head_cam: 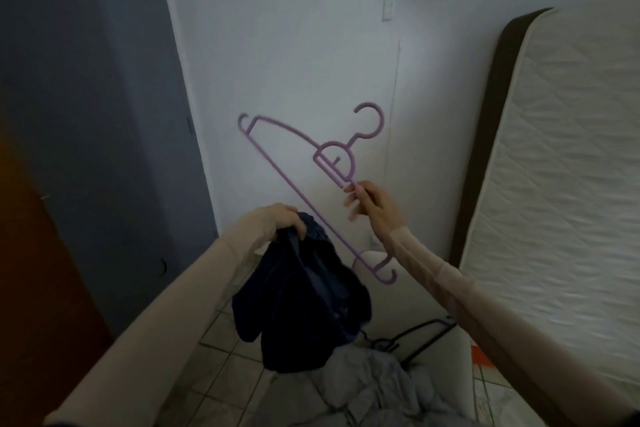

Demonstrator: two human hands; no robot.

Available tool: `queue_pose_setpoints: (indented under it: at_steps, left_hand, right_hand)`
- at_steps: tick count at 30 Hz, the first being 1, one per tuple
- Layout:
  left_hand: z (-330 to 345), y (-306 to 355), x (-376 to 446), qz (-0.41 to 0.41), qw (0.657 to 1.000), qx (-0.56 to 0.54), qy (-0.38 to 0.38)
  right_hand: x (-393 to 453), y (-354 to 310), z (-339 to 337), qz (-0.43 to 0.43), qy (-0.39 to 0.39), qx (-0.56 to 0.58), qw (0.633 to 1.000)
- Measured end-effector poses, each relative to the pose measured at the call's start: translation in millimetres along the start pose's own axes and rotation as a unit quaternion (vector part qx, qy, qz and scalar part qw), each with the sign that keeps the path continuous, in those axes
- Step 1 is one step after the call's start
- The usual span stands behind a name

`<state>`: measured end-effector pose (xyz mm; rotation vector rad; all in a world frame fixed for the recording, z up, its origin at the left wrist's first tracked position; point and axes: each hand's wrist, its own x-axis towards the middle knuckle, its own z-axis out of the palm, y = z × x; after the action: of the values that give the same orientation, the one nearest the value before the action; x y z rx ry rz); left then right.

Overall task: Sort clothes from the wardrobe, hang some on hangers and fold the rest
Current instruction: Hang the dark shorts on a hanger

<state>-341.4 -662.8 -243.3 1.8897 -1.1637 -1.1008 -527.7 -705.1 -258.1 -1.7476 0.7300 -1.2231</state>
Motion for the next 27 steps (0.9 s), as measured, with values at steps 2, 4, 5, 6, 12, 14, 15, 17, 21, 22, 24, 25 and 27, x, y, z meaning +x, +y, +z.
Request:
queue_pose_setpoints:
  at_steps: [2,4,5,6,12,14,15,17,21,22,24,25,27]
  left_hand:
    - [1,-3,2,0.031,0.998,0.043,0.028]
    - [4,-5,3,0.060,0.994,0.086,0.027]
    - [4,-5,3,0.080,0.988,0.129,0.026]
    - [3,-6,3,0.102,0.976,0.188,0.029]
    - [1,-20,5,0.139,0.882,0.440,0.092]
    - [1,-22,7,0.119,0.880,0.445,0.121]
    - [1,-22,7,0.111,0.882,0.438,0.131]
    - [1,-19,8,0.109,0.886,0.424,0.151]
    - [-3,-6,9,0.115,0.857,0.449,0.225]
    - [-5,-2,9,0.120,0.843,0.463,0.246]
    - [-9,5,8,0.138,0.833,0.456,0.282]
    - [-11,10,6,0.145,0.837,0.436,0.297]
    - [-15,19,4,0.141,0.855,0.375,0.328]
  right_hand:
    - [0,2,2,0.004,-0.007,0.057,0.998]
    - [-1,0,7,0.051,0.005,0.042,0.998]
    - [0,-1,9,0.071,0.026,0.012,0.997]
    - [2,0,10,0.078,0.046,-0.021,0.996]
    - [5,-2,17,0.059,0.095,0.080,0.991]
    - [4,-10,18,0.054,0.087,0.160,0.982]
    - [4,-13,19,0.045,0.077,0.171,0.981]
    - [6,-13,19,0.029,0.052,0.148,0.987]
    - [4,-2,20,0.019,0.003,0.087,0.996]
    - [2,1,21,0.019,-0.010,0.067,0.998]
    - [-2,10,27,0.029,-0.035,0.054,0.997]
    - [-5,14,31,0.038,-0.043,0.060,0.996]
    - [-11,21,39,0.050,-0.072,0.046,0.995]
